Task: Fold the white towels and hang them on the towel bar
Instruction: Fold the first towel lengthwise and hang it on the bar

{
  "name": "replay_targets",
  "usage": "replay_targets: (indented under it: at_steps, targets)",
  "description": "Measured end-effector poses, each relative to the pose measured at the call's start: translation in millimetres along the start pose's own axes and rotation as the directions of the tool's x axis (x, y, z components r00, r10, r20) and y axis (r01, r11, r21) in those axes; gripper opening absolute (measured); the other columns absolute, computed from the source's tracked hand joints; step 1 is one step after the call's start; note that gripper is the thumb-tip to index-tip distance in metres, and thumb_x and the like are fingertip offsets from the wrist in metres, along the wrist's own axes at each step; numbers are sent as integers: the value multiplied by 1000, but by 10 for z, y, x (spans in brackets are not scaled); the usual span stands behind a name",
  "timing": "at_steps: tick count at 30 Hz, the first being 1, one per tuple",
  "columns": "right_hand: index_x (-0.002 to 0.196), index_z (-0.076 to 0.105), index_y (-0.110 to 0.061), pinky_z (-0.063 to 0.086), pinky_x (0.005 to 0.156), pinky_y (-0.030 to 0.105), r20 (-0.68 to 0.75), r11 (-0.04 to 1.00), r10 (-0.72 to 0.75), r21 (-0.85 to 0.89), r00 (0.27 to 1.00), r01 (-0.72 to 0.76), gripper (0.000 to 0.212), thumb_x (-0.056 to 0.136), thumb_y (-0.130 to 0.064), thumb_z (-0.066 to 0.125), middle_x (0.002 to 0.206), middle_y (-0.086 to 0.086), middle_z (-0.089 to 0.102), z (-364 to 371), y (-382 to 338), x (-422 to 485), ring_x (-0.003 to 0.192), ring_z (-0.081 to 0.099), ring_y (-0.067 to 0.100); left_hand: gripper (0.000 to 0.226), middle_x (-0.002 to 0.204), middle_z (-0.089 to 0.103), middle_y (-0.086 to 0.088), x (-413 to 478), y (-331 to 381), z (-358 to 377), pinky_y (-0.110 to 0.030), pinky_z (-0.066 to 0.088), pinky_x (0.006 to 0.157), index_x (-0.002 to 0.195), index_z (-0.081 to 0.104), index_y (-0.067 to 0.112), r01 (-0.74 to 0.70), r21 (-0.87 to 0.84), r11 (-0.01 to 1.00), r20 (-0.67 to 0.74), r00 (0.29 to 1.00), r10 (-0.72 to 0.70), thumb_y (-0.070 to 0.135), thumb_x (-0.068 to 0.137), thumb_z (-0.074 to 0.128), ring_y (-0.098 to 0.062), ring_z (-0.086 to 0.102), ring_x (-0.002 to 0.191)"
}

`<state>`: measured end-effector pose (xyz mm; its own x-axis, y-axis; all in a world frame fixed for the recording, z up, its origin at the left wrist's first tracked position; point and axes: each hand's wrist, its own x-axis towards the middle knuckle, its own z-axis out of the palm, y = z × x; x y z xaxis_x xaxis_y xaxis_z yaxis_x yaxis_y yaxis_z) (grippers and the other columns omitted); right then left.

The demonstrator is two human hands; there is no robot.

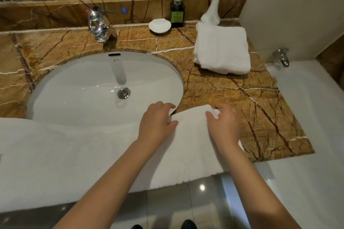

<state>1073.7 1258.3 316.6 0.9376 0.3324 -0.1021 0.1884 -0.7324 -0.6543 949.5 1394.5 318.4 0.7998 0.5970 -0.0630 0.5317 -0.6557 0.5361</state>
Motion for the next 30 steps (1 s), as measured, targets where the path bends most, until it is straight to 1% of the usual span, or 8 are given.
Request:
replay_targets:
  at_steps: [4,8,12,15,19,23,27,30]
  targets:
    - [97,63,-19,44,63,30,56,999,31,33,998,-33,21,87,-38,64,102,1,62,-72,36,20,83,59,20,18,87,55,-2,19,22,17,-34,41,73,92,64,12,-107,-38,994,7,994,108,29,85,63,-23,52,88]
    - [81,61,-27,40,54,24,19,965,78,250,997,-80,14,77,-26,74,77,-10,61,-196,145,3,68,57,7,16,91,65,1,11,107,64,-39,47,73,98,66,15,-322,-106,941,-14,946,322,23,84,64,-23,58,89]
    - [68,63,-20,37,57,29,177,957,67,267,982,-113,18,80,-31,73,58,-7,54,-278,246,-37,57,50,14,13,87,62,-1,39,180,126,-40,45,71,85,66,12,-406,-68,912,-52,914,403,20,79,73,-26,54,84]
    - [71,60,-17,38,58,31,189,954,-34,298,981,-24,22,88,-30,61,69,2,60,-328,203,-82,63,52,16,11,83,58,5,60,217,144,-33,42,64,86,59,14,-488,-103,867,-32,873,487,24,84,63,-20,52,75]
    - [82,57,-26,45,60,34,25,920,-98,384,995,80,12,92,-30,54,78,-3,60,-400,195,-132,72,56,15,23,85,62,12,145,211,150,-33,46,65,92,56,25,-301,-223,927,85,942,326,47,83,57,-11,58,76]
    - [84,57,-19,45,63,38,17,970,45,240,999,-48,19,95,-33,51,82,1,61,-350,335,-107,75,57,24,19,72,62,8,289,242,148,-33,45,64,80,62,26,-214,-156,964,116,966,233,44,84,65,-8,55,69]
    - [90,59,-18,38,55,29,22,990,83,-112,996,-81,25,96,-40,48,81,3,63,-296,356,-3,72,57,24,19,73,63,8,334,292,188,-33,44,62,79,65,23,-210,-69,975,122,968,217,40,87,61,-12,56,73]
    - [85,55,-18,36,51,28,-50,973,65,-217,997,-74,24,97,-37,46,79,4,64,-250,323,30,67,56,24,22,73,63,4,344,312,239,-34,44,60,80,64,20,-210,7,978,70,975,209,38,90,57,-18,57,74]
